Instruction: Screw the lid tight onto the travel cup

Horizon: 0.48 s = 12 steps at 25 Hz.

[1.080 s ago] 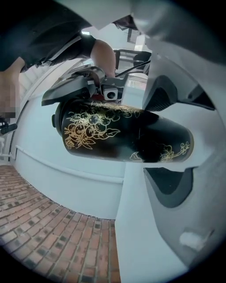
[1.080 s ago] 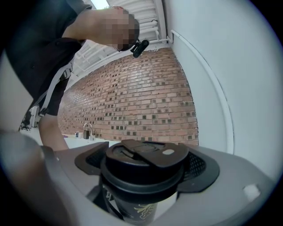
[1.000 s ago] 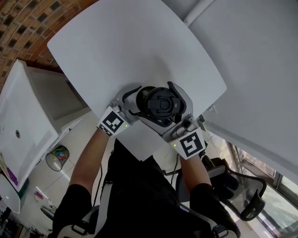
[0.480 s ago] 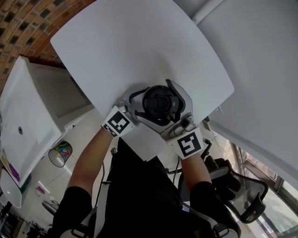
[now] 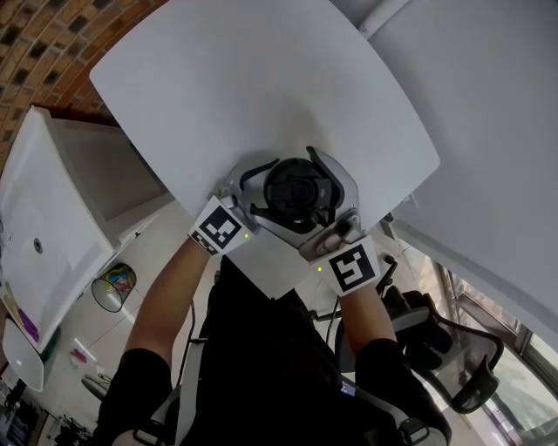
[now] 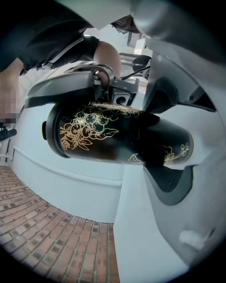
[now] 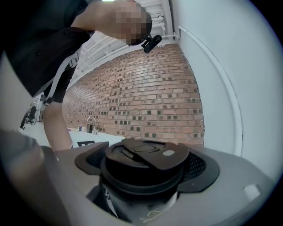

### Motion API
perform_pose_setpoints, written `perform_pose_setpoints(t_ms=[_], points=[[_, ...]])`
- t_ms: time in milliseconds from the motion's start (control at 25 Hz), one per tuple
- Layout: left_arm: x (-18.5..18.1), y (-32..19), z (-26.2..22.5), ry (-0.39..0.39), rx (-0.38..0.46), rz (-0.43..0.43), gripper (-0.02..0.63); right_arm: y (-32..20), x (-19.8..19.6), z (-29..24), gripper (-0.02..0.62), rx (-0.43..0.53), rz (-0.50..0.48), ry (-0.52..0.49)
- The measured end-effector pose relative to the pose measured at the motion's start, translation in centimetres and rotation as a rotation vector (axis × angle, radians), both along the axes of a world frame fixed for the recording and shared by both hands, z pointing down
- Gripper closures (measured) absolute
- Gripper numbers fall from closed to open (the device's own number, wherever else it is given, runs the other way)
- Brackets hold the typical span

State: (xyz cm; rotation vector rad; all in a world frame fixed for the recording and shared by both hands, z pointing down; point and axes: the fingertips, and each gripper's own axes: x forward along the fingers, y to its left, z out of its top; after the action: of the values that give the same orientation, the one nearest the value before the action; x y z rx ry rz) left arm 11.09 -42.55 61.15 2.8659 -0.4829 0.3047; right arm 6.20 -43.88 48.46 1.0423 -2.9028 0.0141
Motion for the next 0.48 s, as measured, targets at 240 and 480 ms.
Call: perform_pose_setpoints(t_ms=[240,480], points=[[0.04,0.00,0.11,0.001,-0.004,0.001,0.238,-0.15,0.04,0.25,0.109,-0.041,0.010,0.011],[0.02,-0.01,0.10,0.001,-0.004,0.002,0.238,-0.31,-0.04,0.49,0.109,-0.107,0.014,0.033]])
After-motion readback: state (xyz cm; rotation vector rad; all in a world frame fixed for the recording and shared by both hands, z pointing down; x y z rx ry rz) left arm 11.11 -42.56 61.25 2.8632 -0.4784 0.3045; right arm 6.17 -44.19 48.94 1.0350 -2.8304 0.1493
